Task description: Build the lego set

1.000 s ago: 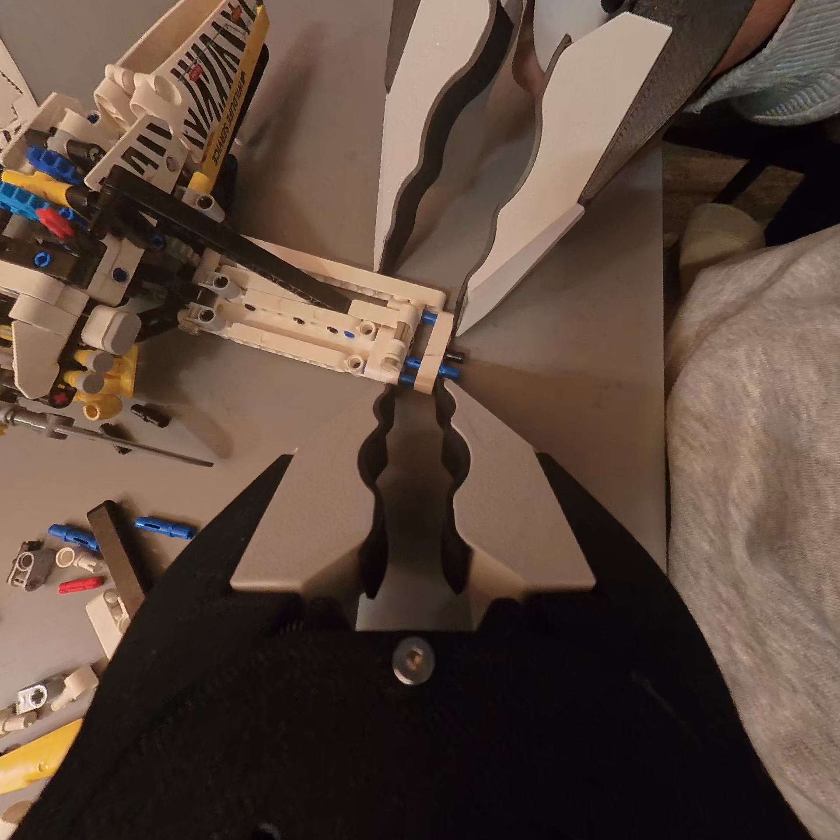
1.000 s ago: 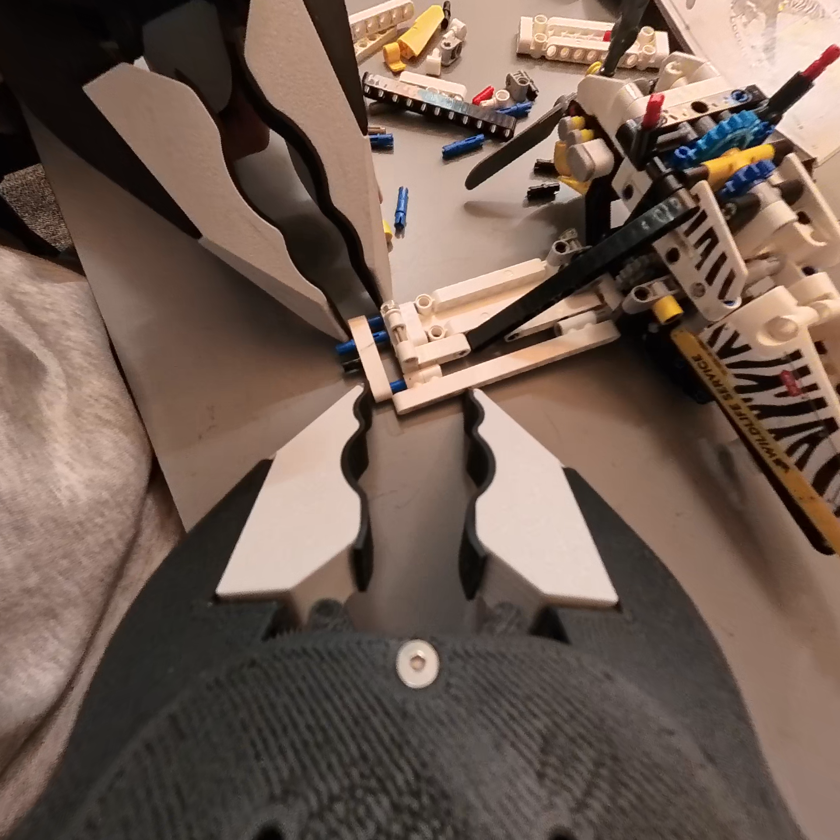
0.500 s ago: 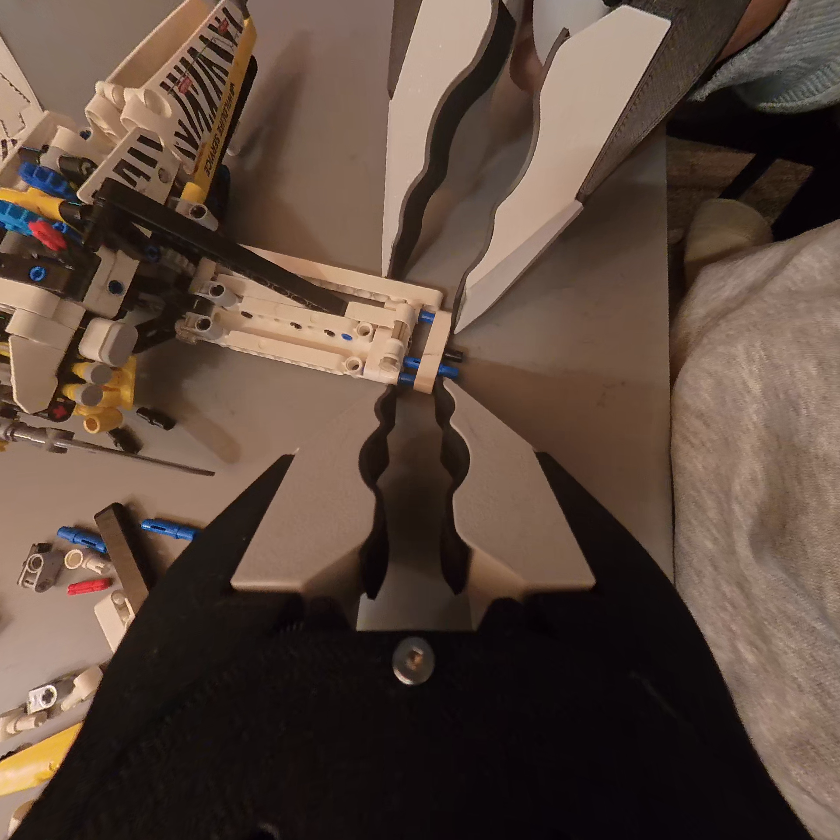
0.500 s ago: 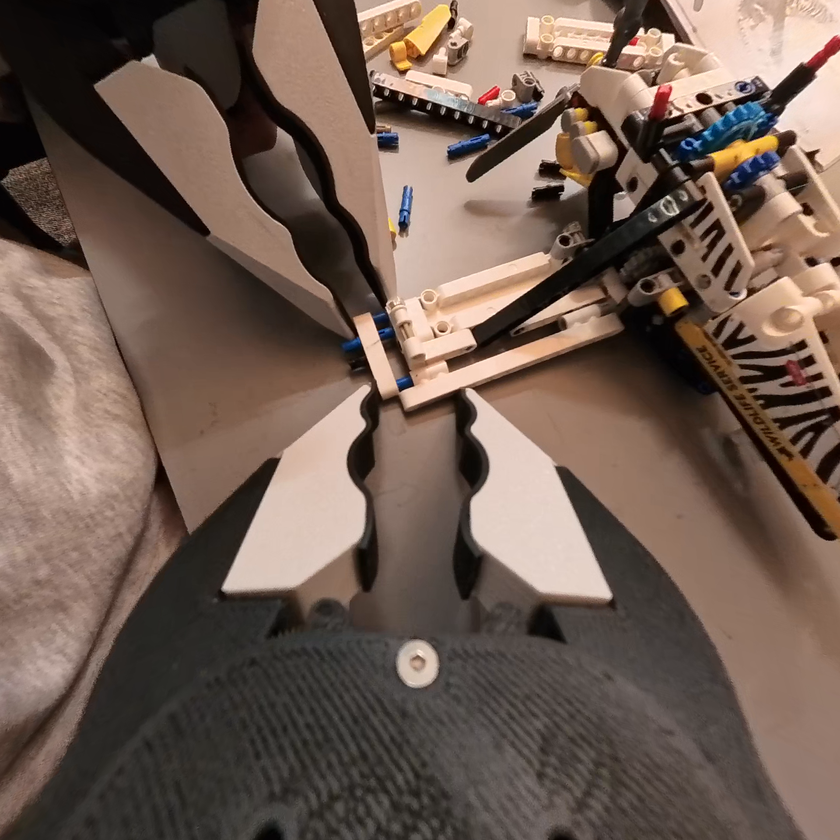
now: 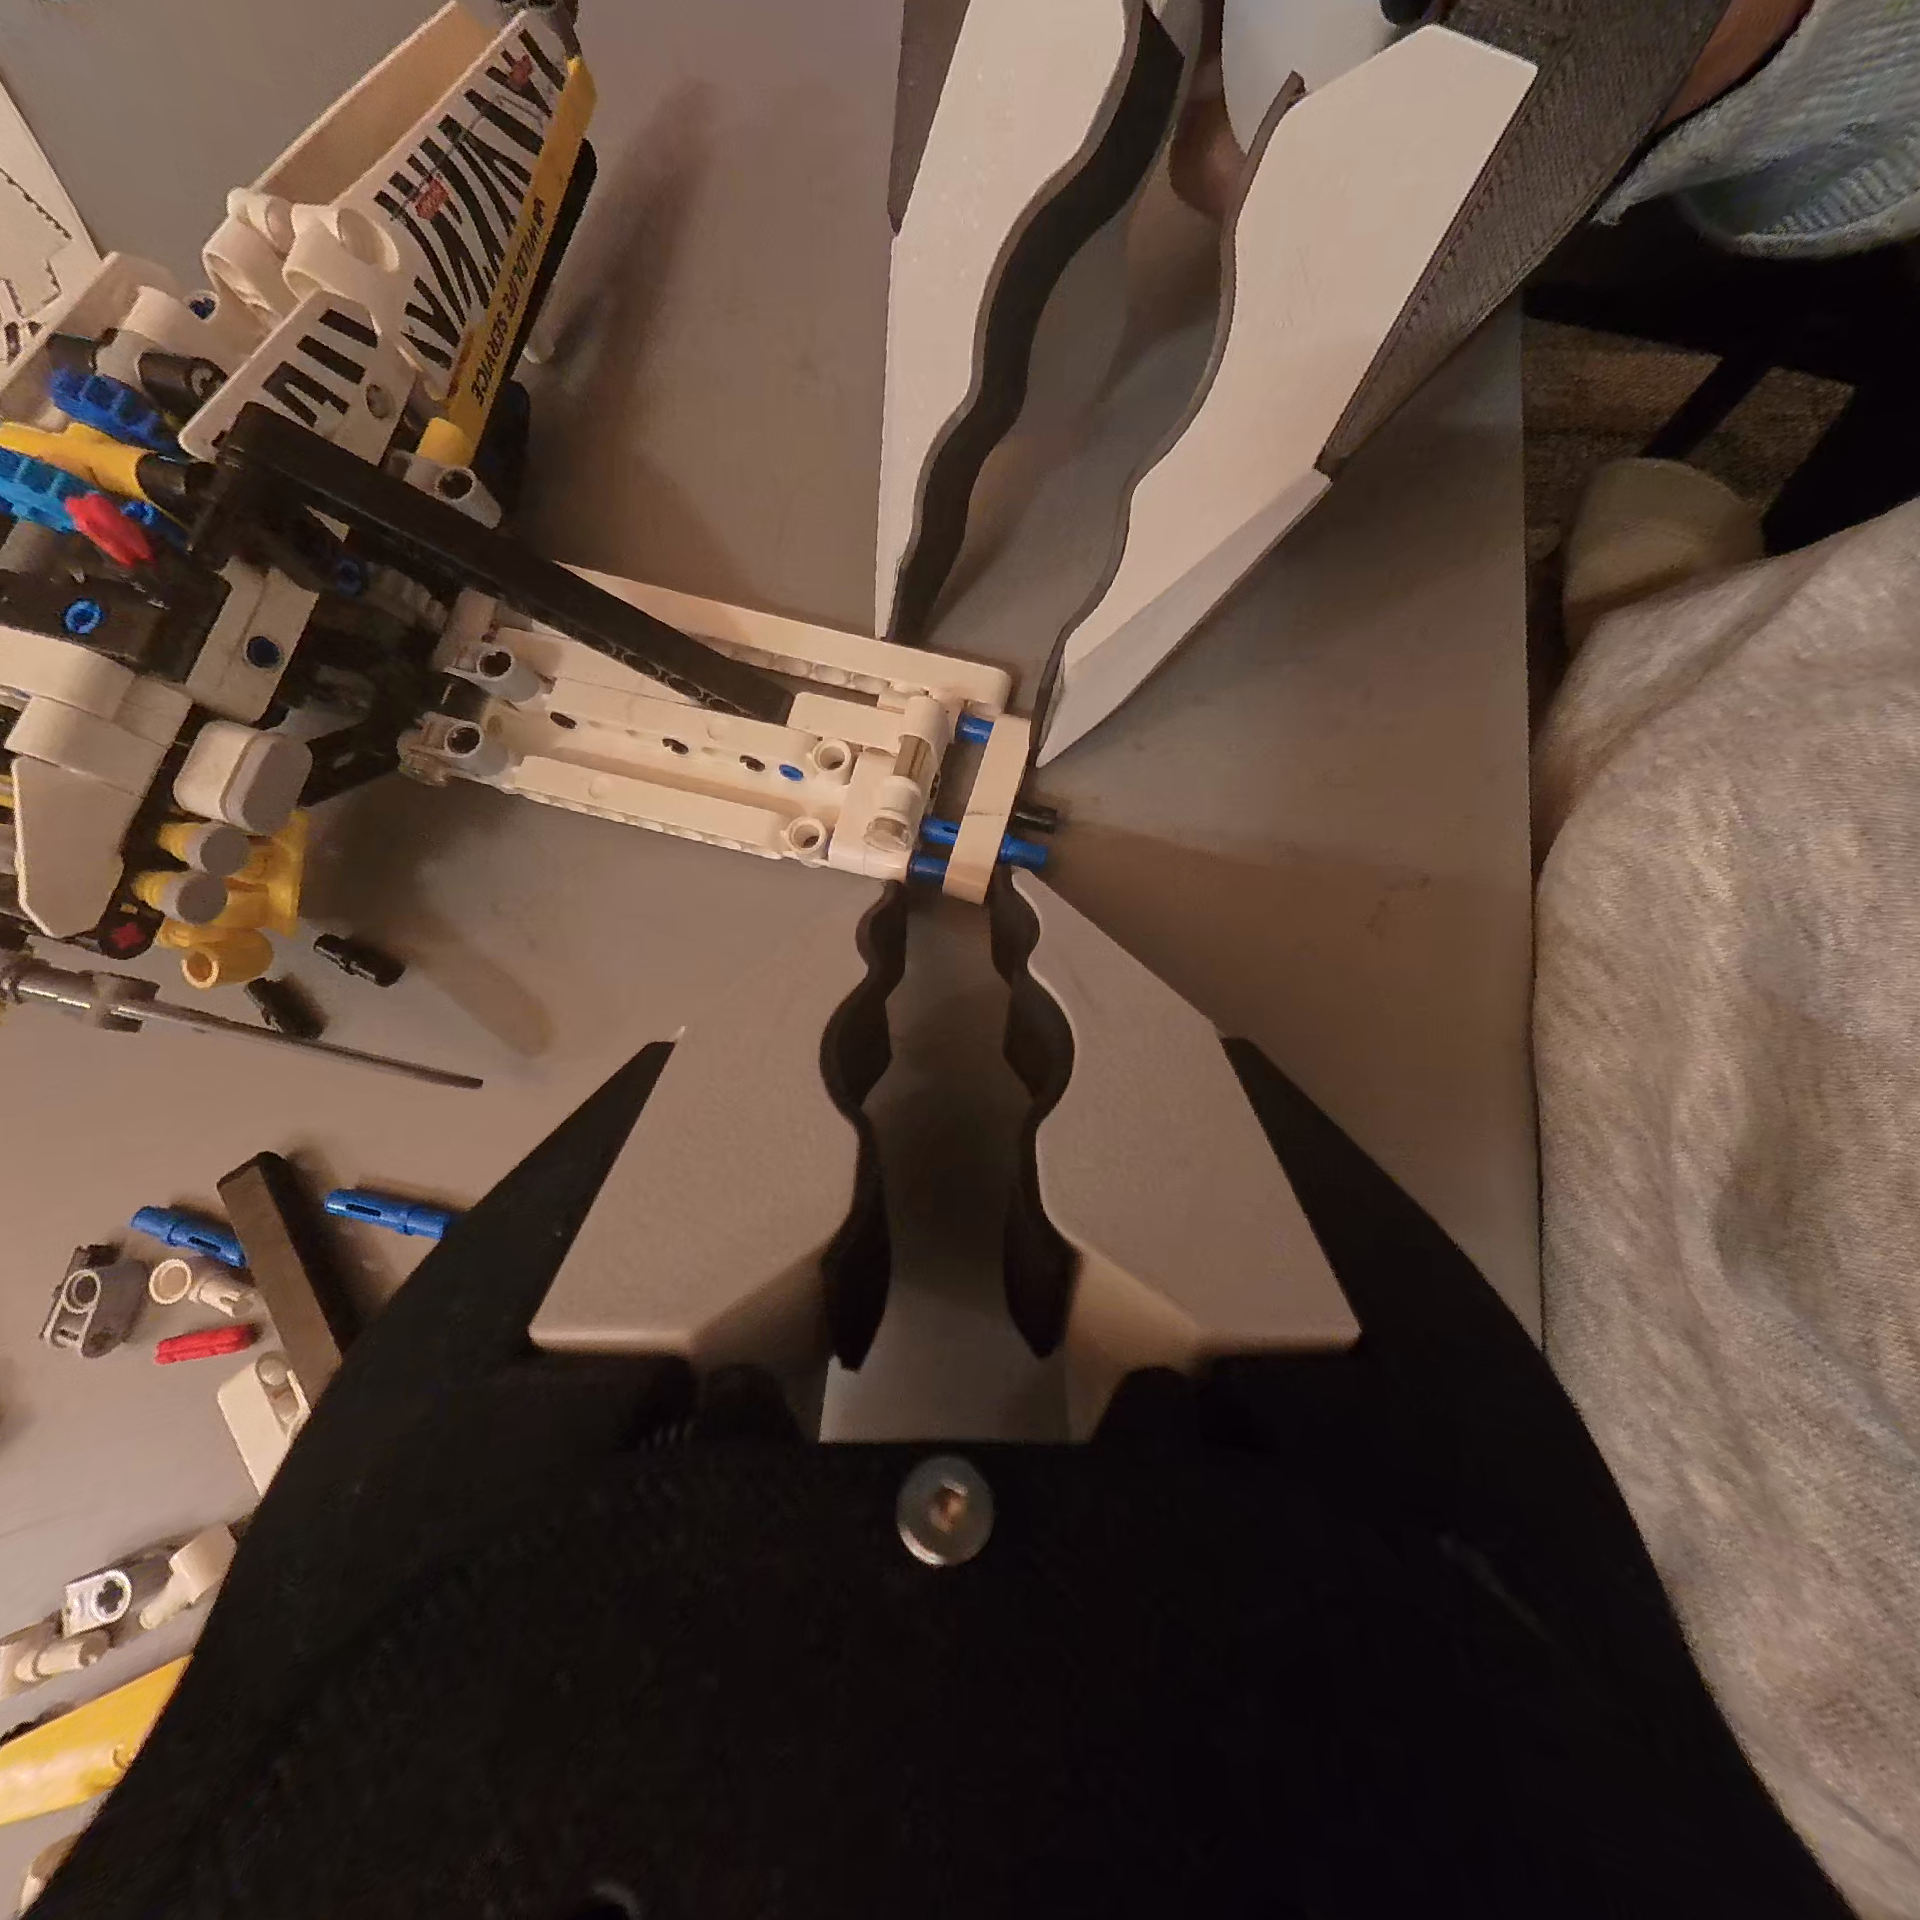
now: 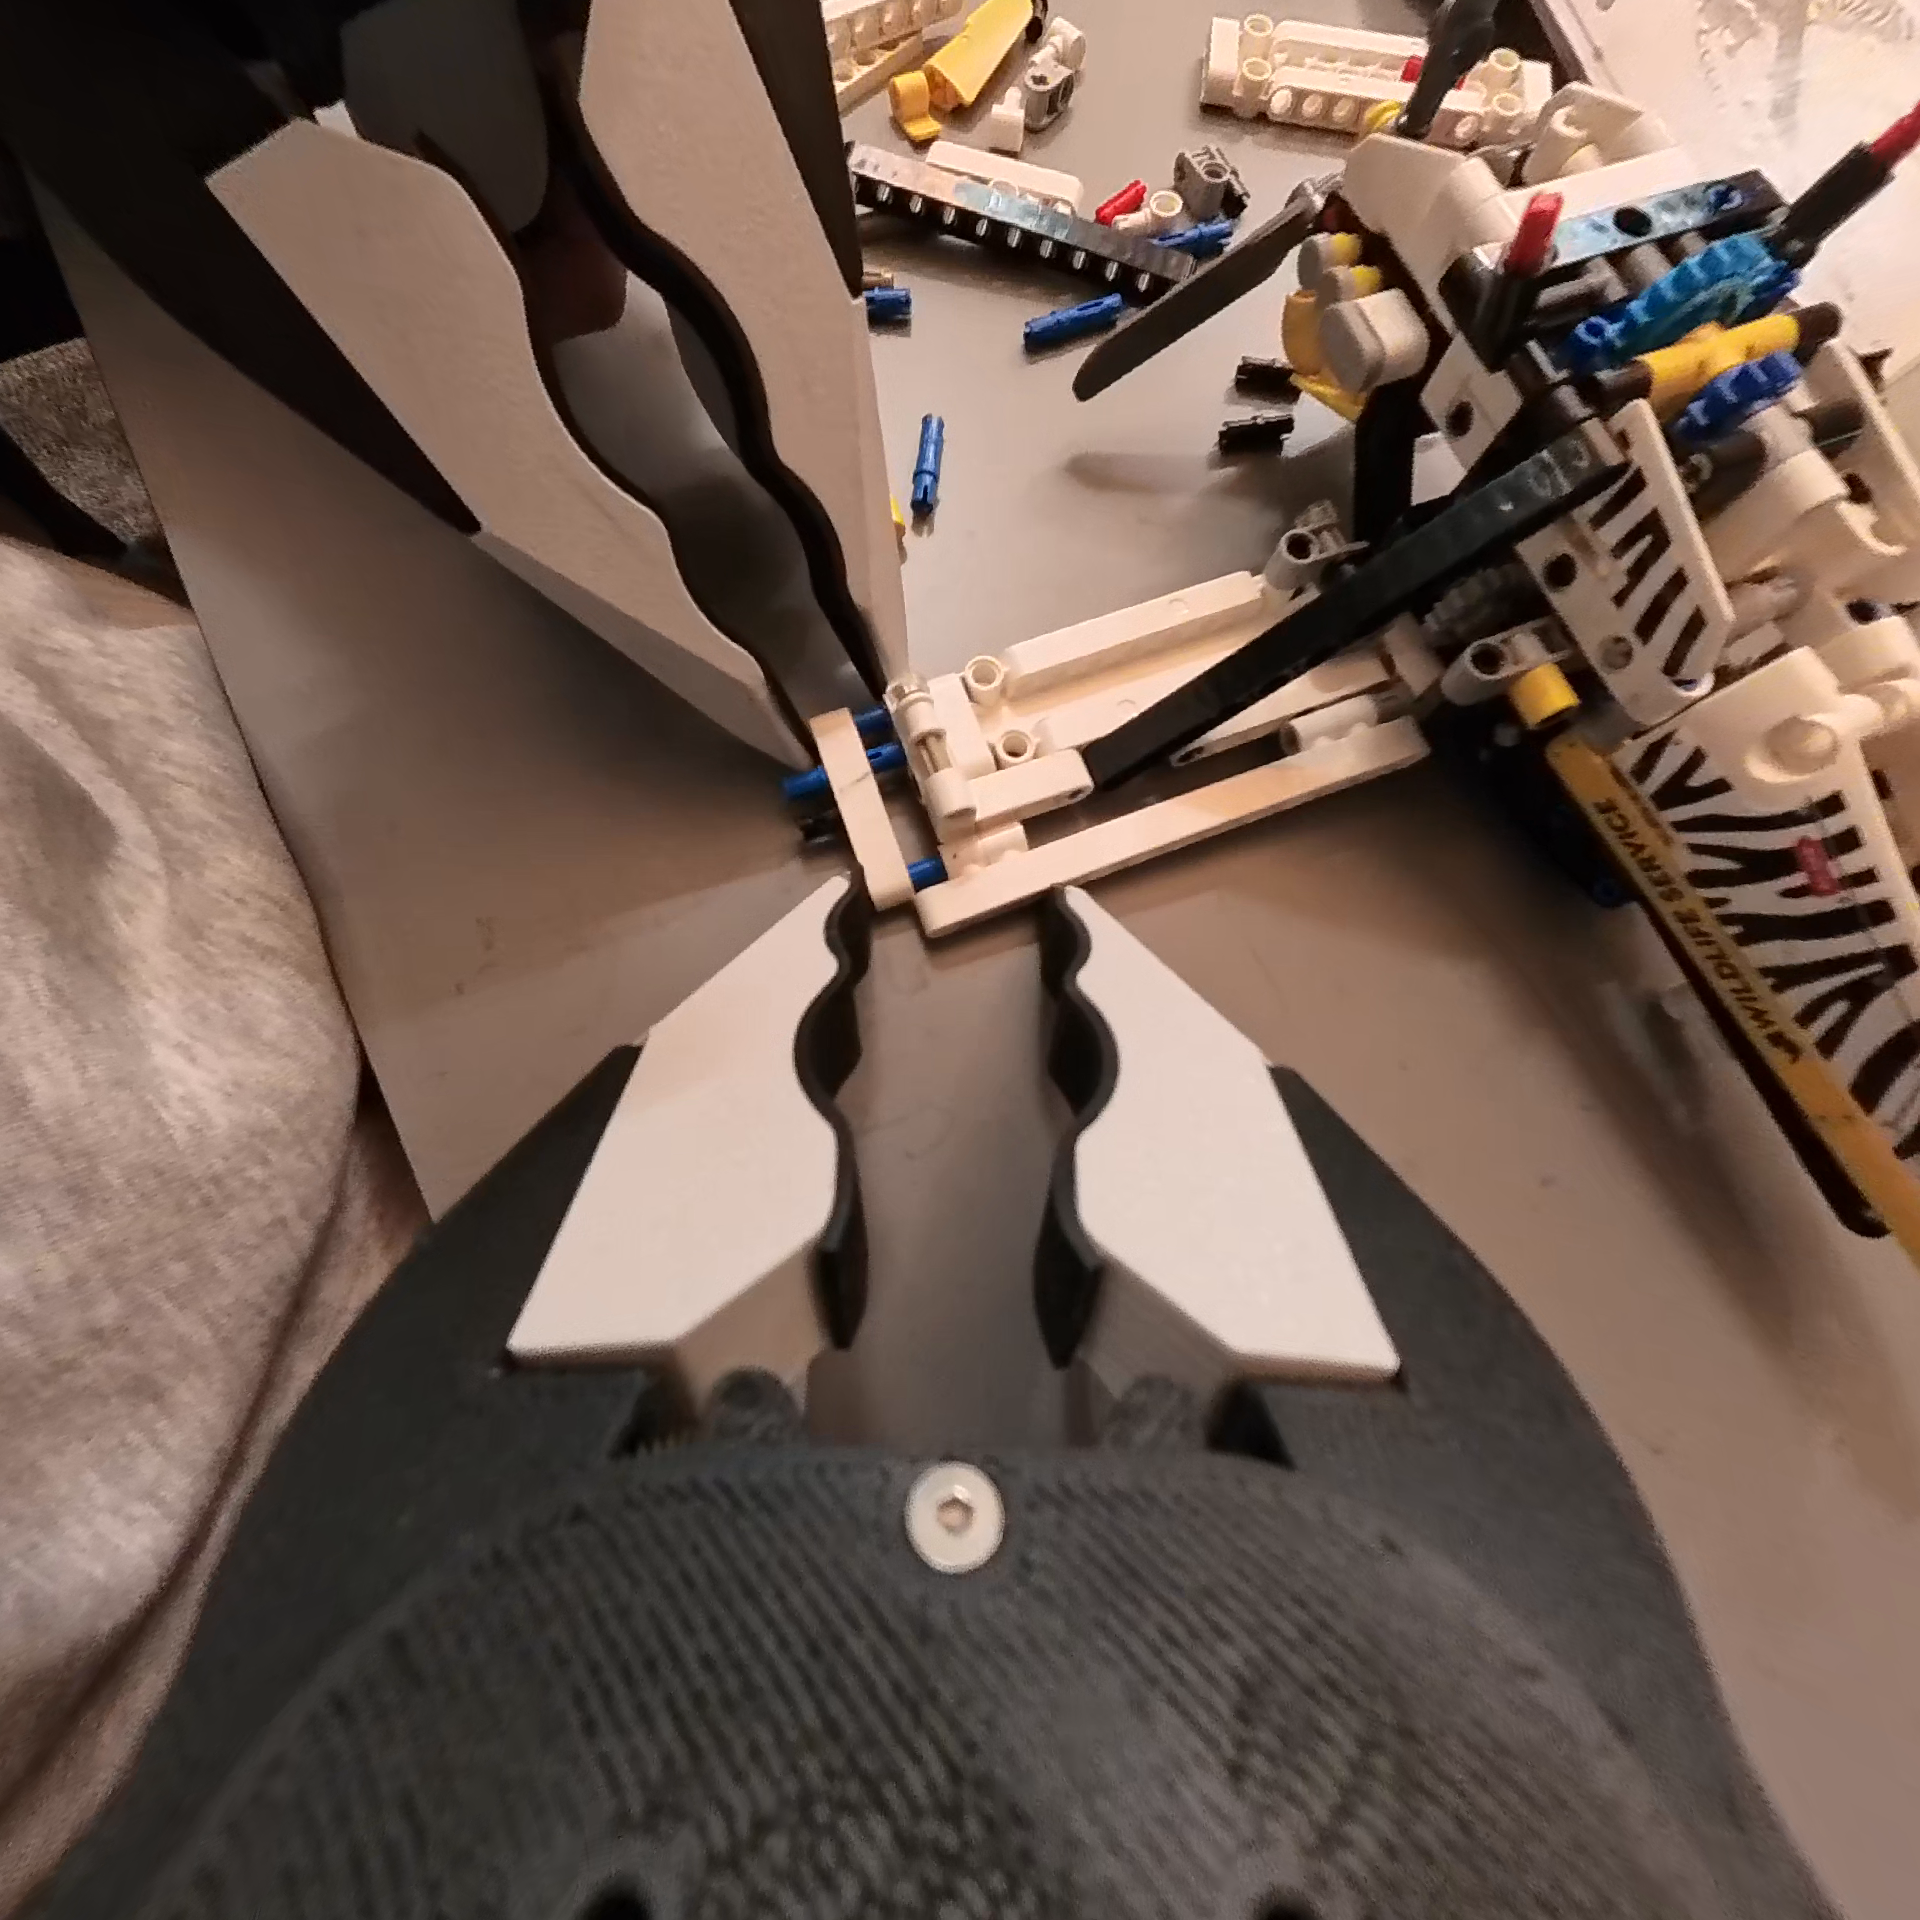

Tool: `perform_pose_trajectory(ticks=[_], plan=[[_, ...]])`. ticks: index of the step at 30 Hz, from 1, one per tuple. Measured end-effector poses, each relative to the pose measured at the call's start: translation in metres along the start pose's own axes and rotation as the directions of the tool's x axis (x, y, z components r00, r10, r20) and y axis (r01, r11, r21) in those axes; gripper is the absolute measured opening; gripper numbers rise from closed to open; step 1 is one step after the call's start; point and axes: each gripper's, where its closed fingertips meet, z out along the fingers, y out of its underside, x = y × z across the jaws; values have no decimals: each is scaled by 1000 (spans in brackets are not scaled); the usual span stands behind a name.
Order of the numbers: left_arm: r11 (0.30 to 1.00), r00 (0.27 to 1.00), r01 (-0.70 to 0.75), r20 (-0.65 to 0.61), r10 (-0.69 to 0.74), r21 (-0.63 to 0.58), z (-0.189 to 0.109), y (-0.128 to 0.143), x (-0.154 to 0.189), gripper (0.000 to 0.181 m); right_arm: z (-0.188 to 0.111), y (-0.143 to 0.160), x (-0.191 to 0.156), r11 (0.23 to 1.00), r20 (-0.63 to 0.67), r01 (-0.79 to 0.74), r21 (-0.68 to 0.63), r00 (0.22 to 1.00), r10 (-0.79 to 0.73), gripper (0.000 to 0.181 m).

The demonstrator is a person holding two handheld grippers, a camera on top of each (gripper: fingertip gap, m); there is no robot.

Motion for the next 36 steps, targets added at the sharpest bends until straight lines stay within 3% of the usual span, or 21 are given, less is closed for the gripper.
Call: perform_pose_trajectory(ticks=[19,31,36], plan=[[1000,999,0,33,0,-6,0,1,-1,12,-1,-2,3,1000,2,-25,4,1000,25,34],[999,997,37,62,-37,0,-2,1,-5,26,-1,-2,2,999,9,-32,7,999,32,33],[998,998,62,18,-62,-3,-1,2,-4,27,-1,-2,2,1000,12,-29,3,1000,29,33]])
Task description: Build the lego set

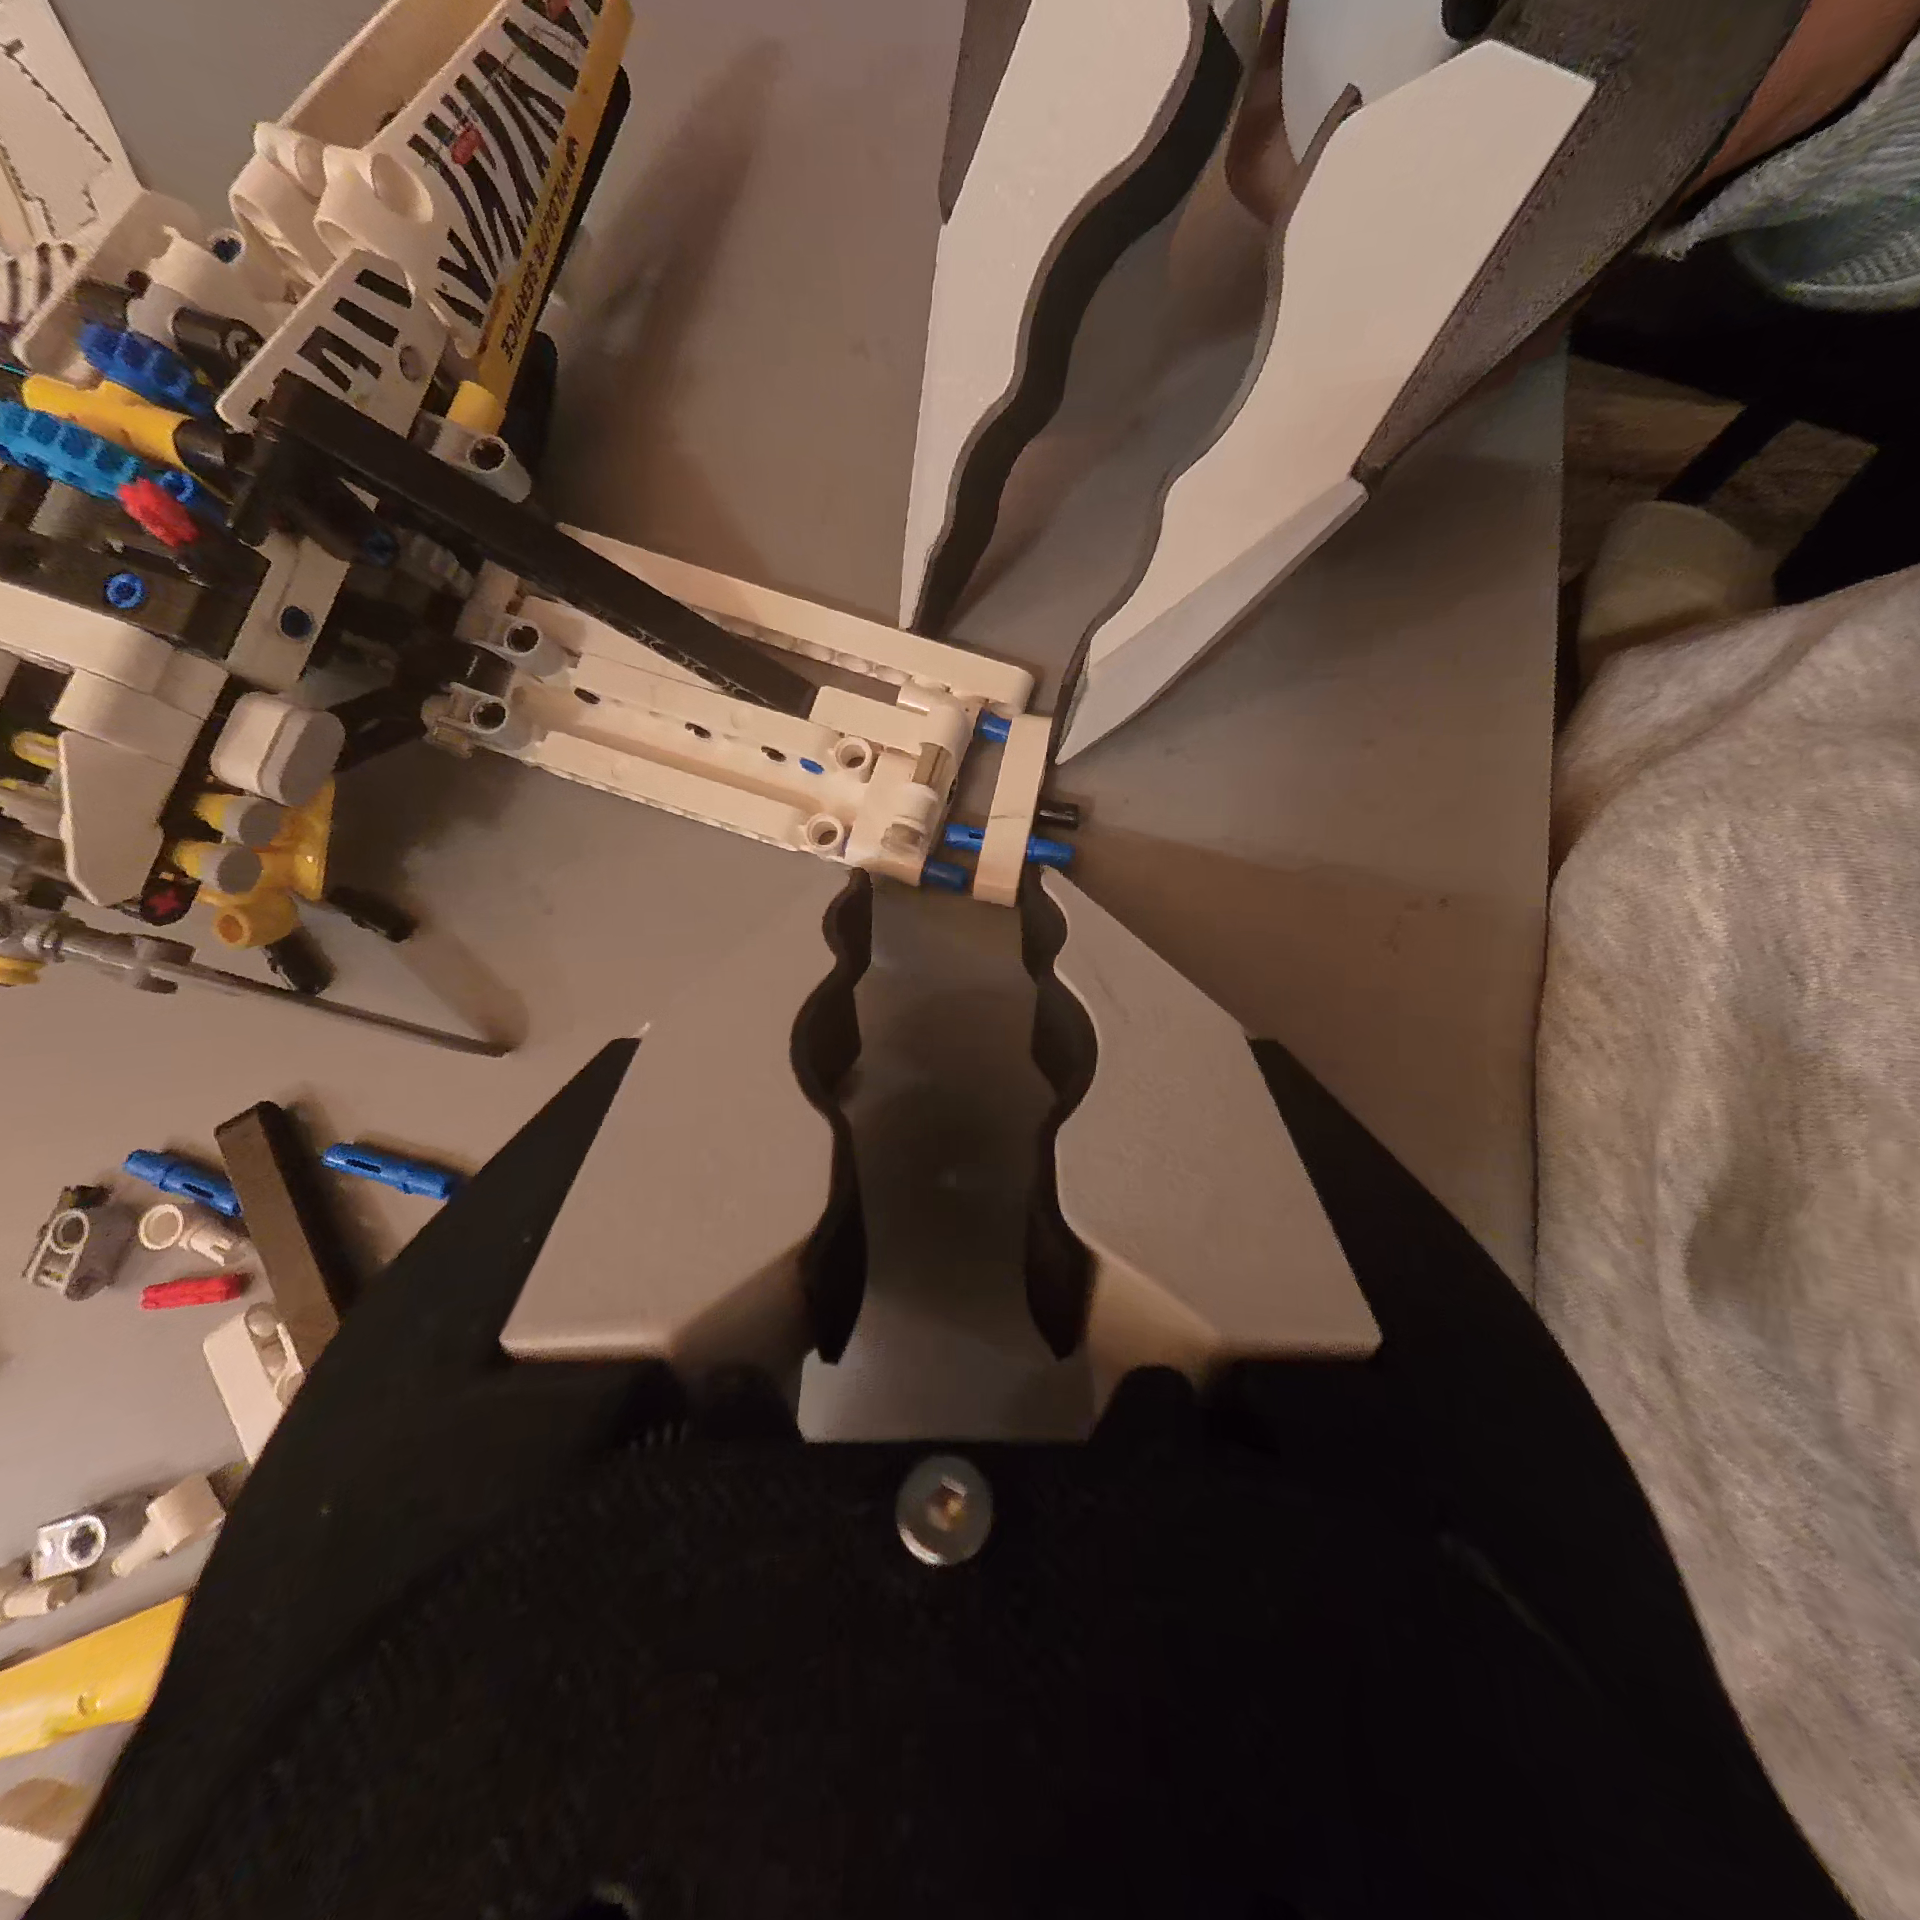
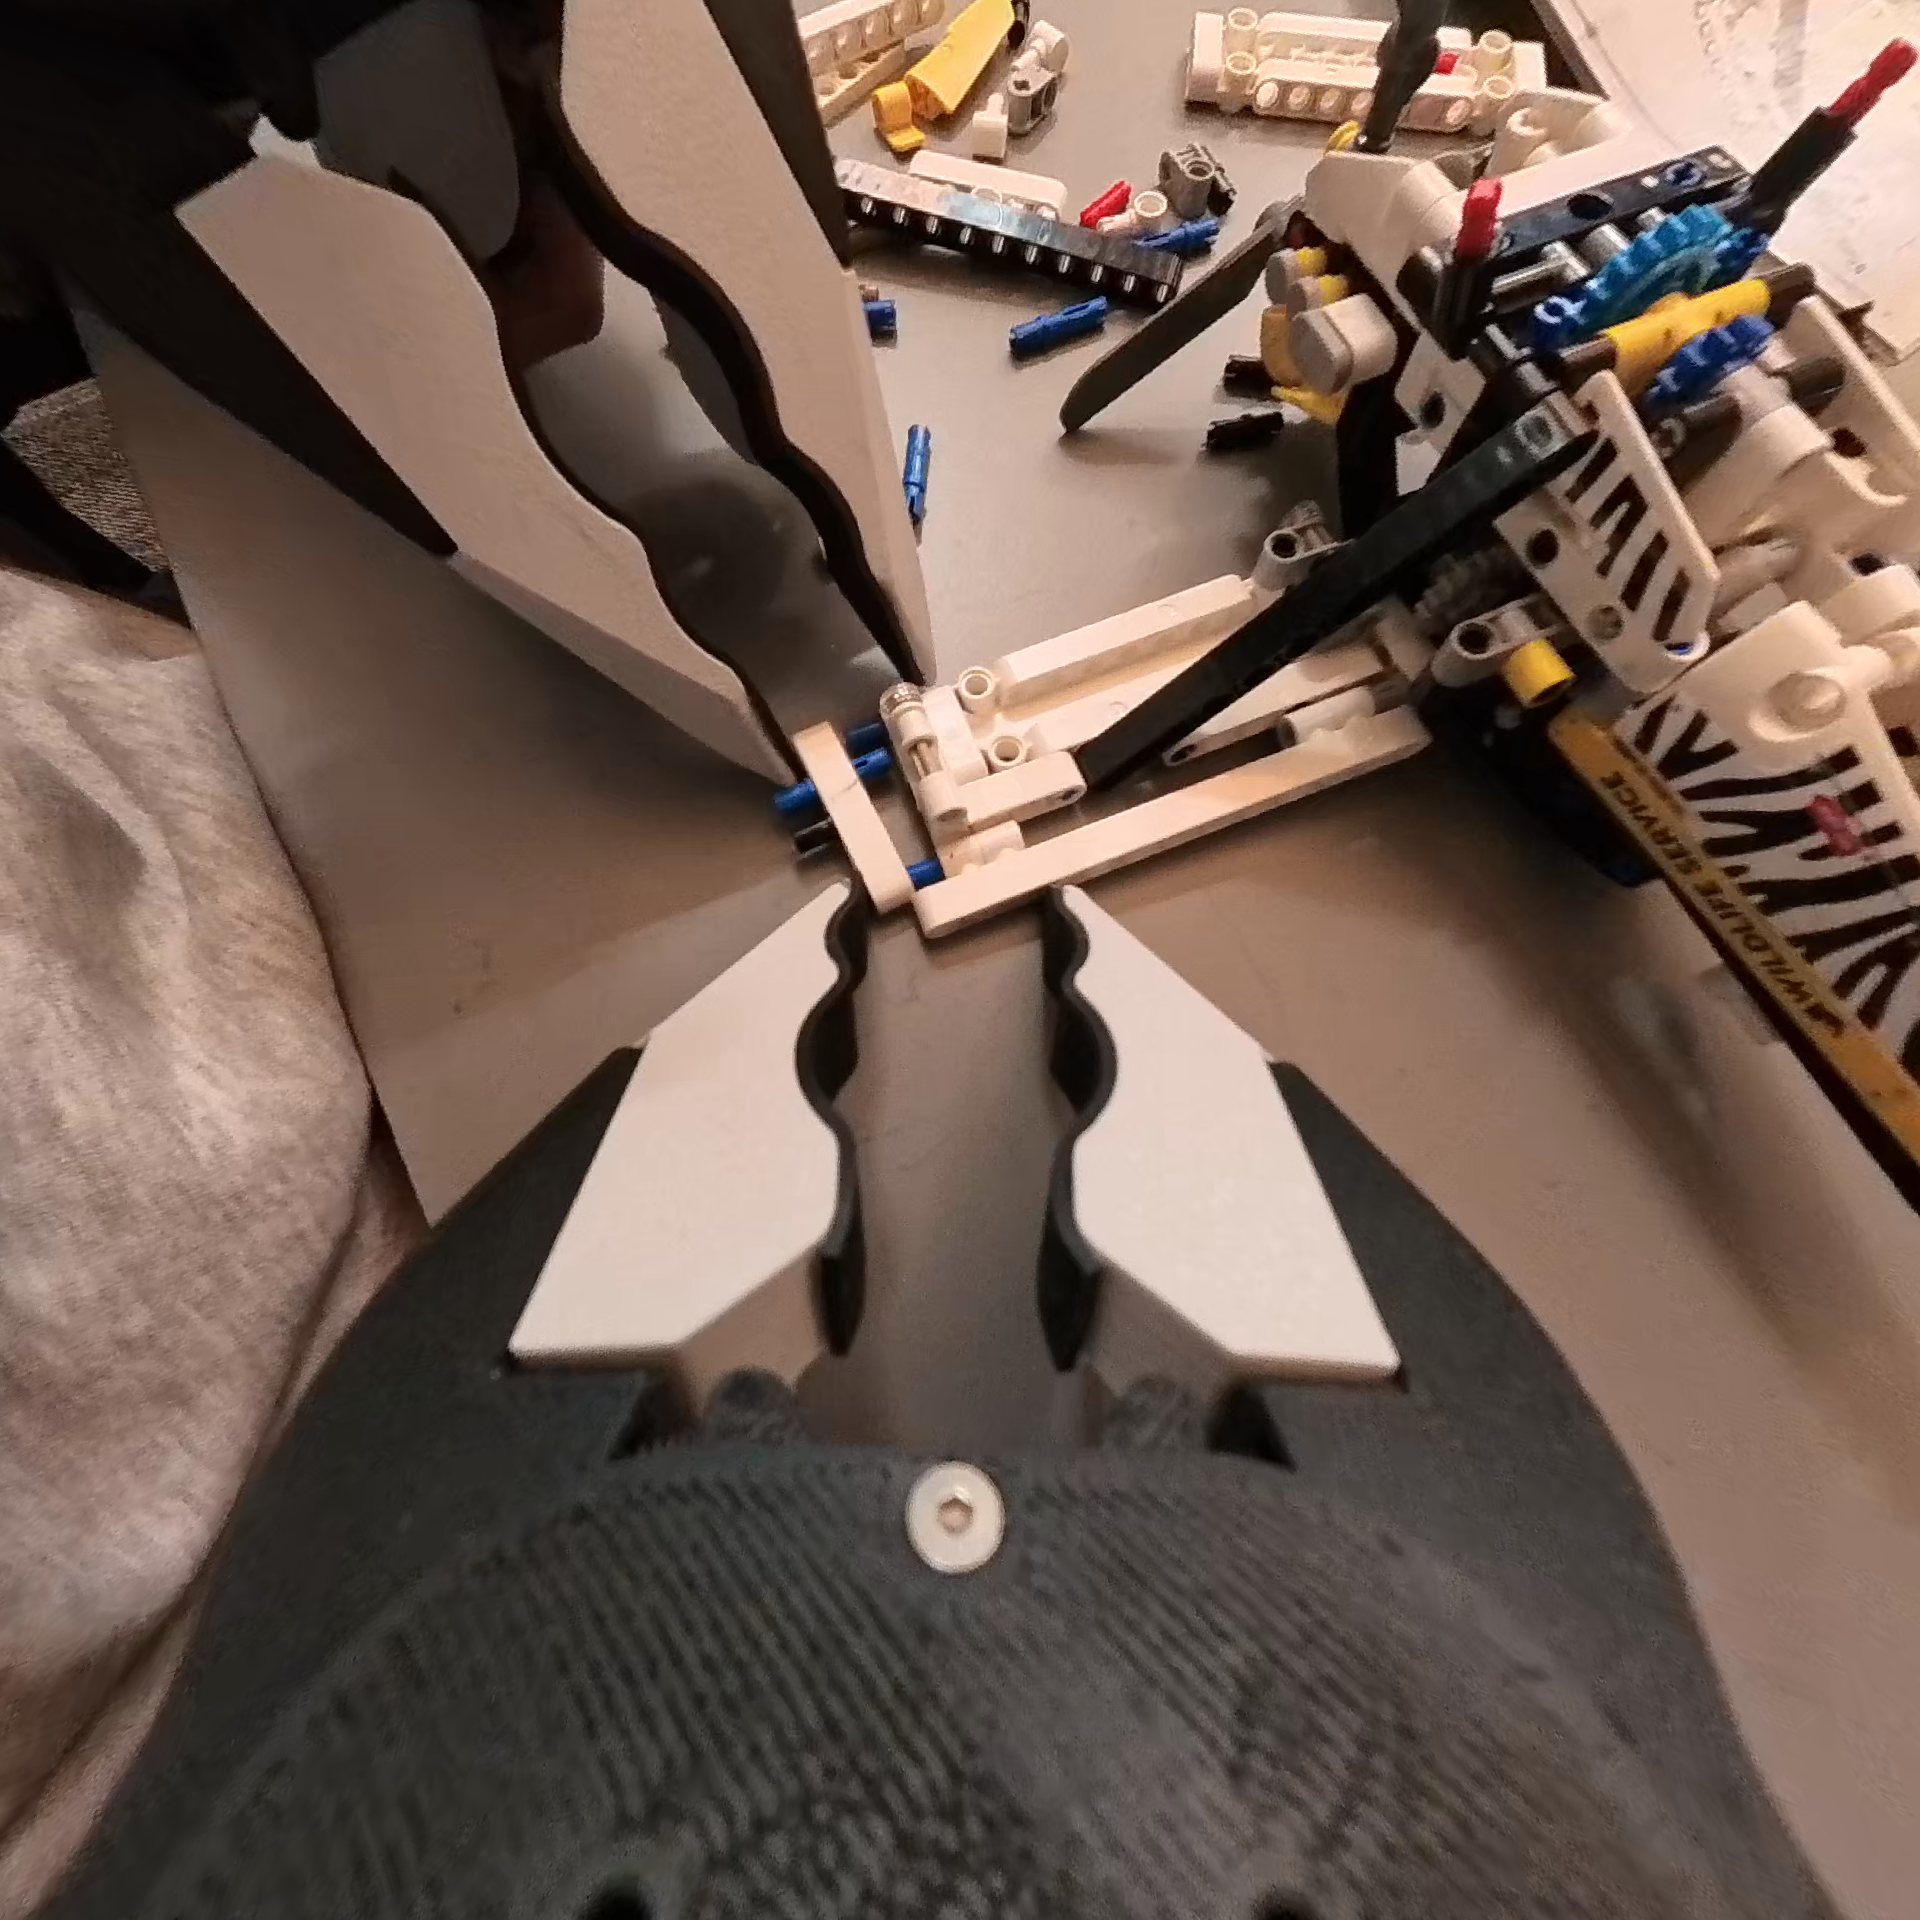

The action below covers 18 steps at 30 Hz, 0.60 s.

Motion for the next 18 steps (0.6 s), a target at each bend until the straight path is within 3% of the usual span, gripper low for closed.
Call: perform_pose_trajectory(ticks=[18], plan=[[990,981,142,-132,-140,1,0,-2,-2,26,2,0,6,1000,-6,-6,15,1000,6,33]])
